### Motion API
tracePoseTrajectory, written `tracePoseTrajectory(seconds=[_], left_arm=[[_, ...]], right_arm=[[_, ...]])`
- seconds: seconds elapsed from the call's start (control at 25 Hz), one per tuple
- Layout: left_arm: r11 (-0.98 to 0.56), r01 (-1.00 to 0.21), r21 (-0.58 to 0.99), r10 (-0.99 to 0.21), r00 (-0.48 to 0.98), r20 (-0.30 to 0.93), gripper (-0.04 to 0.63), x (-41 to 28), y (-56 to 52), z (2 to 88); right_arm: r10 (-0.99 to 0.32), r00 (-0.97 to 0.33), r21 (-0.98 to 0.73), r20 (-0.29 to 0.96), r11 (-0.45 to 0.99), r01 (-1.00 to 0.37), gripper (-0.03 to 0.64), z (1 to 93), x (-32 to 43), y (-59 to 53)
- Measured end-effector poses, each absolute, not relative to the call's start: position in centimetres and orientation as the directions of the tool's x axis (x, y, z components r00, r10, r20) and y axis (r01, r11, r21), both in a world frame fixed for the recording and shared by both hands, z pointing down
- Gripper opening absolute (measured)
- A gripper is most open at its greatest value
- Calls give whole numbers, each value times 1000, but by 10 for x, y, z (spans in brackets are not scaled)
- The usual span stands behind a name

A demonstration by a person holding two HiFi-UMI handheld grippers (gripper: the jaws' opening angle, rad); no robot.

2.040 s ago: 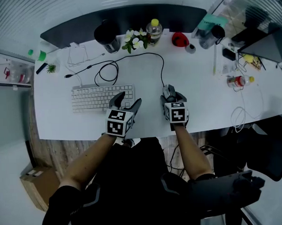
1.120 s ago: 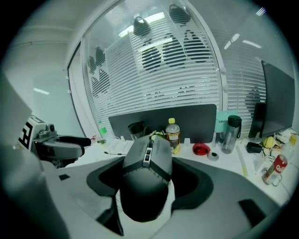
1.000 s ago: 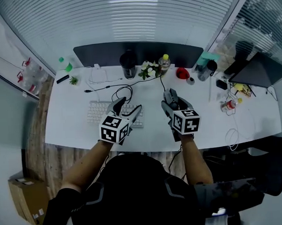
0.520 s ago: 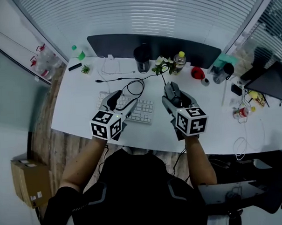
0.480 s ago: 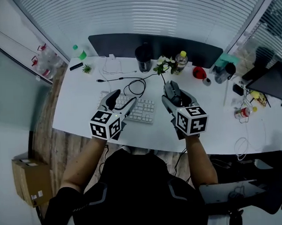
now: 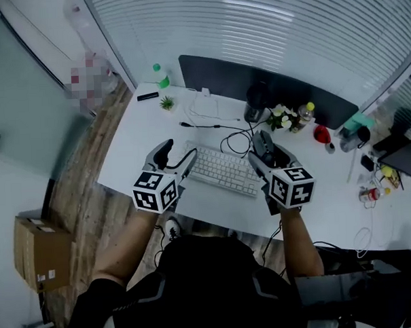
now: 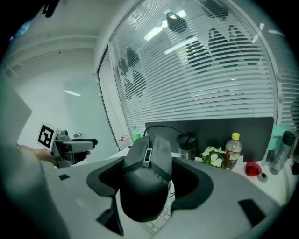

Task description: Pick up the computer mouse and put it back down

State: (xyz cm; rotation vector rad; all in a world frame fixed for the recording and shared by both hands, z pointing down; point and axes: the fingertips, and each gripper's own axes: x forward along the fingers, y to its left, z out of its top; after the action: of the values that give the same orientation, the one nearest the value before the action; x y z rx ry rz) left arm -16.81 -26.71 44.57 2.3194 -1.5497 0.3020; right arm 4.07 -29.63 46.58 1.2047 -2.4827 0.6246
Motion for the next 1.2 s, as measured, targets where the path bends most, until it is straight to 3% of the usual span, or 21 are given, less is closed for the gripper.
tracePoseTrajectory(seconds=[0.32,0.84,1.2], left_arm=[[-400,-906,140,-848,423,318,325,-268,-262,430],[-335,-929,159,-874,369,315,325,-408,-252,438],[-333,-928,169,-865,372,338,325,-461,-246,454]], right_arm=[[-680,-584,-247,444,534,-809,298,446,-59,-298],[-642,-634,-243,432,594,-767,298,437,-216,-293],[-614,-636,-253,467,597,-761,298,452,-288,-290]])
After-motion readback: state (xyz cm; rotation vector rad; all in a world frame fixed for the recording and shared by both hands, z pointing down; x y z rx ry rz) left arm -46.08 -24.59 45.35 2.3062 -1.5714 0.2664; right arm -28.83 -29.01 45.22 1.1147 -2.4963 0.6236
